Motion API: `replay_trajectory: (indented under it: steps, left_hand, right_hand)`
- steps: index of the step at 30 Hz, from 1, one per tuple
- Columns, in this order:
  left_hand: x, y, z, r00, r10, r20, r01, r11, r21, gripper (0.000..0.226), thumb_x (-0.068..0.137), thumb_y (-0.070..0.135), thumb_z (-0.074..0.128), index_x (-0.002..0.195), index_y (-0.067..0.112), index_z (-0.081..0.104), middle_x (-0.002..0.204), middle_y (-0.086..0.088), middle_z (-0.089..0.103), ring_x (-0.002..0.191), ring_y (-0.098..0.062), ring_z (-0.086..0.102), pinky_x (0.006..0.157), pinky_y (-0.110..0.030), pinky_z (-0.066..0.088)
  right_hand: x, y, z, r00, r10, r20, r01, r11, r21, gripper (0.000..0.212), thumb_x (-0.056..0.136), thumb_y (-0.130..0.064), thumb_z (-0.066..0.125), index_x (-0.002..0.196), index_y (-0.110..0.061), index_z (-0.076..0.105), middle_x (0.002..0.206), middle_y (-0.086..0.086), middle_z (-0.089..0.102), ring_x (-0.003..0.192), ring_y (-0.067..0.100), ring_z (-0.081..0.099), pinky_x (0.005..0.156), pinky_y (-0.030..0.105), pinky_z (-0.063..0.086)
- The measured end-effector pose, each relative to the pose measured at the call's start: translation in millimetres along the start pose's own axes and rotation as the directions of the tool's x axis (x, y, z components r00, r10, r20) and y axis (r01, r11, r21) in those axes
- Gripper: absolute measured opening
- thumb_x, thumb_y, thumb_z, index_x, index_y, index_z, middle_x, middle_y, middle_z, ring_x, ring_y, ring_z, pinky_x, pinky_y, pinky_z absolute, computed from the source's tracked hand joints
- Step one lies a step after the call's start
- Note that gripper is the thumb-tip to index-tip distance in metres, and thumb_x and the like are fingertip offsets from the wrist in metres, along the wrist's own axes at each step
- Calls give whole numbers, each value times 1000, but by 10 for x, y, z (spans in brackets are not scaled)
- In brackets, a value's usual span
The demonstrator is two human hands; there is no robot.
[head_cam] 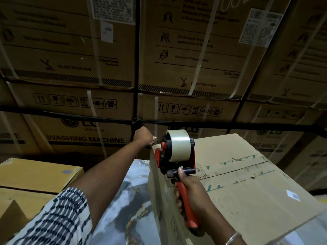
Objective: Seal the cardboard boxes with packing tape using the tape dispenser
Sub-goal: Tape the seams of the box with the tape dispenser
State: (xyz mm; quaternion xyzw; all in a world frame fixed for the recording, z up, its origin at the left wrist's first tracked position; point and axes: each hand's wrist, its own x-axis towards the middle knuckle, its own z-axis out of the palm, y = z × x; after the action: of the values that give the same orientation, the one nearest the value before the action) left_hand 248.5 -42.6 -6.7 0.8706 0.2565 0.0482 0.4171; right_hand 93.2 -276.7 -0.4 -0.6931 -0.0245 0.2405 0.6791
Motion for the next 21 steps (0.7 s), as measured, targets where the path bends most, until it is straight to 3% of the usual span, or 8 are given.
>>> replay_trajectory:
  steps: [3,7,9,11,17,21]
  left_hand:
    - [32,-12,33,1000,19,3,-19,1000,2,25,92,15,68,75,-1,75,60,-7,66,56,-17,62,67,-31,56]
    - [46,-24,54,1000,20,5,-20,1000,12,21,91,17,70,81,0,76,70,-10,71,76,-25,71,78,-35,60]
    - [56,-41,68,1000,14,9,-14,999,36,22,89,20,73,78,1,74,69,-7,70,73,-23,69,68,-31,57]
    - [28,-49,84,1000,1,0,-1,998,66,21,91,21,72,76,5,70,61,-1,60,65,-17,59,59,-26,45]
    - [34,-75,131,998,-51,-27,52,998,40,21,92,14,62,75,6,70,80,-10,66,90,-30,67,68,-30,48]
    - [43,-97,146,998,-62,-11,62,995,74,19,89,16,59,73,7,65,92,-13,71,88,-28,65,65,-28,46]
  right_hand:
    - [-6,-24,2,1000,-5,-16,5,1000,-26,61,91,-63,52,92,-2,57,64,10,56,45,20,47,44,26,39]
    - [10,-50,10,1000,5,-14,-5,999,-41,60,89,-63,52,90,-3,55,64,9,57,45,20,48,44,26,40]
    - [25,-51,12,1000,12,-18,-12,1000,-19,58,91,-61,53,89,-4,54,63,9,55,44,20,47,43,25,39]
    - [35,-52,17,1000,18,-15,-18,1000,-7,59,91,-60,54,88,-2,56,62,9,54,44,20,45,43,25,37]
    - [53,-68,5,1000,27,2,-27,999,-31,58,89,-62,52,79,-5,54,60,8,54,43,21,46,44,25,39]
    - [65,-52,4,999,42,-2,-42,999,-17,57,93,-59,52,90,-3,54,60,8,55,43,20,47,43,25,40]
